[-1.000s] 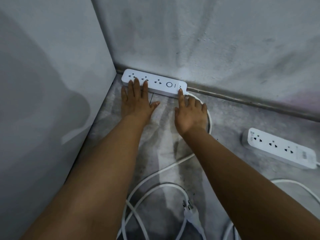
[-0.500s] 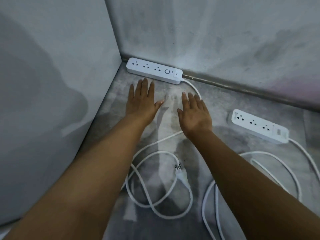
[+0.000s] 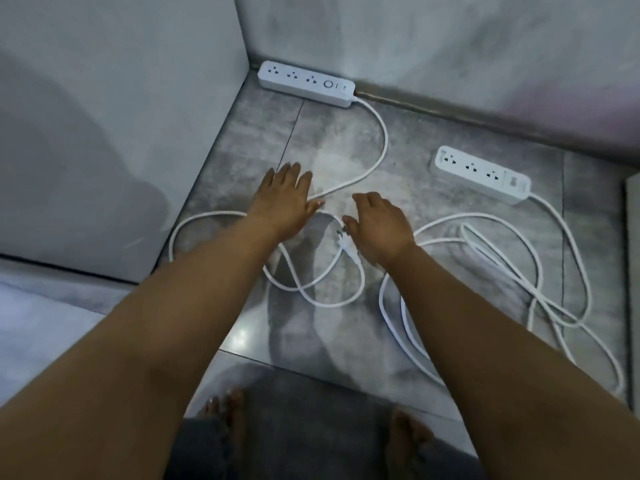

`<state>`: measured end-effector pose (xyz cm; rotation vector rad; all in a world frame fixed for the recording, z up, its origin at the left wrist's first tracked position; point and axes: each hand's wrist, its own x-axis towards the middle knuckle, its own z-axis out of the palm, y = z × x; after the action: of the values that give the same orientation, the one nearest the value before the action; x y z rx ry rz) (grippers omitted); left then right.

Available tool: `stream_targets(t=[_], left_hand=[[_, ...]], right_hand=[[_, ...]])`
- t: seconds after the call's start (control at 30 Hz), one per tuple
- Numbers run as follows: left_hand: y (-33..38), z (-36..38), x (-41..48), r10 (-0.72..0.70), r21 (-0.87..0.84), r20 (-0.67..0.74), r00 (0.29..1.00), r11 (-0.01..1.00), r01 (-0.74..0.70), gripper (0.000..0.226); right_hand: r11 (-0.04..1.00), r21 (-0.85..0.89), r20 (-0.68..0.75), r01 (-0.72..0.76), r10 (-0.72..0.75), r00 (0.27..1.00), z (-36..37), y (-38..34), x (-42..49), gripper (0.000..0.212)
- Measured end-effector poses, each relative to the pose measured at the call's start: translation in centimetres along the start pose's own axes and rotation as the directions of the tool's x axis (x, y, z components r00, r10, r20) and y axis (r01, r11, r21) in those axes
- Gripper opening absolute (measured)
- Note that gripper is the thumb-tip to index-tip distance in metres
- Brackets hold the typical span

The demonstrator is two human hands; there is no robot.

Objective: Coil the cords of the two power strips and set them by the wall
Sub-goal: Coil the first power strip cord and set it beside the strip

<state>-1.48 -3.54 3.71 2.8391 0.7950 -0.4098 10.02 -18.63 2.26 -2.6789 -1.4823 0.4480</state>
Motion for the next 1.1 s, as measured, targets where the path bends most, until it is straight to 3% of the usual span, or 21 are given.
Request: stream_targets(t=[0.17,0.27,0.33,0.47,0.57,0.7,0.77,0.83,0.9,0.93,1.0,1.1], left_hand=[[0.5,1.4,-2.1,0.092,0.029,0.016,0.996,0.995,-0.093,0.065],[0.6,2.0,-3.1,0.123,0.02,0.033,0.992,0.992,-0.123,0.064],[0.8,2.4,-3.8,0.149,0.028,0.037,0.988,0.988,-0.15,0.064],[1.5,2.7,-4.8,0.206,0.015,-0.001,0.978,0.978,-0.206,0.061],[1.9,3.3,-5.2,0.257,0.017,0.001,0.966,0.966,-0.257,0.057],[2.3,3.1,-5.7,0.295,-0.029,-0.049,0.954,0.955,-0.297,0.053],[2.5,2.5,-5.5,0.25,-0.118,-0.012,0.968,0.961,-0.249,0.057],[2.9,1.9,-5.0,0.205,-0.17,0.048,0.978,0.966,-0.194,0.052],[3.3,1.4,-4.5,0.208,-0.22,0.057,0.976,0.957,-0.191,0.04],[3.4,0.9,-4.2,0.224,-0.264,0.024,0.974,0.941,-0.21,0.039],[3.4,-0.6,-3.6,0.2,-0.396,-0.116,0.973,0.889,-0.23,0.035],[2.6,-4.0,-1.9,0.096,-0.571,-0.282,0.955,0.783,-0.247,0.035]], right_hand=[[0.995,-0.067,0.085,-0.068,0.074,0.994,1.4,-0.6,-2.6,0.053],[0.989,-0.058,0.122,-0.138,0.144,0.982,2.7,-1.3,-3.5,0.038],[0.973,-0.024,0.134,-0.228,0.23,0.964,3.0,-1.8,-3.9,0.028],[0.938,0.042,0.231,-0.343,0.325,0.917,3.4,-2.1,-4.3,0.031],[0.873,0.221,0.294,-0.434,0.365,0.883,3.5,-2.6,-4.2,0.038],[0.586,0.605,0.302,-0.539,0.458,0.836,1.6,-2.4,-2.3,0.045],[0.249,0.812,0.379,-0.527,0.461,0.802,0.0,-2.2,-1.3,0.035],[-0.051,0.879,0.444,-0.474,0.451,0.774,-1.7,-1.9,-0.6,0.026],[-0.184,0.881,0.471,-0.436,0.424,0.773,-3.4,-1.5,-0.1,0.021],[-0.202,0.876,0.481,-0.437,0.412,0.774,-3.9,-1.1,0.3,0.023],[-0.071,0.877,0.453,-0.476,0.456,0.766,-4.5,0.0,0.9,0.031],[0.424,0.773,0.231,-0.472,0.505,0.832,-5.5,1.4,1.6,0.028]])
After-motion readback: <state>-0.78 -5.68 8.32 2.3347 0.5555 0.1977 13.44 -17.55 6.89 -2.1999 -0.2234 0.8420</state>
